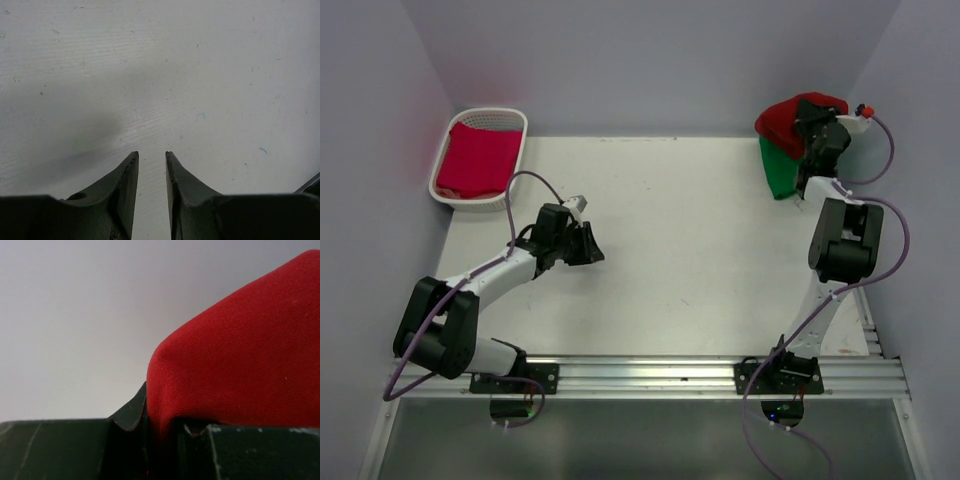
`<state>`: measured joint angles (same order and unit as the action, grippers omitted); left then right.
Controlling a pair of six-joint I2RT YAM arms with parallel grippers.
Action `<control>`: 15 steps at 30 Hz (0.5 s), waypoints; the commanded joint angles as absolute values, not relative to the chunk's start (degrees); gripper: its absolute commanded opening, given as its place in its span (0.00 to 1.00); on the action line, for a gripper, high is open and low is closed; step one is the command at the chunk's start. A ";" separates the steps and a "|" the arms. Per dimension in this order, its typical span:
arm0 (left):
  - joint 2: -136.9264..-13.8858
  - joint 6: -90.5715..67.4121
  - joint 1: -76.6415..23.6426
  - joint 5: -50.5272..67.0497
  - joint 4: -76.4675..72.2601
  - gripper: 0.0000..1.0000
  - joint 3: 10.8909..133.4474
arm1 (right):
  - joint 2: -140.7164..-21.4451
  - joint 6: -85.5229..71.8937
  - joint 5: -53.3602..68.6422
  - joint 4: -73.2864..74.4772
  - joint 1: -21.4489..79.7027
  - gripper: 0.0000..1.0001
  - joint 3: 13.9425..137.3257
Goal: Fold and stack the t-shirts
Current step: Neatly place the folded tshirt to the corner
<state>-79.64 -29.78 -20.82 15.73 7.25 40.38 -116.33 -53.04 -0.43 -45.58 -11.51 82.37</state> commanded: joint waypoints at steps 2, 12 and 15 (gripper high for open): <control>-79.45 -28.39 -21.18 16.08 5.36 0.31 40.87 | -117.76 -51.68 -7.03 -51.23 -11.60 0.00 87.18; -82.00 -27.68 -21.09 15.29 7.47 0.31 43.59 | -121.11 -50.01 -9.40 -62.40 -12.66 0.00 83.95; -82.79 -28.39 -21.18 16.43 6.42 0.29 43.94 | -122.60 -51.68 -8.70 -62.06 -12.83 0.00 80.52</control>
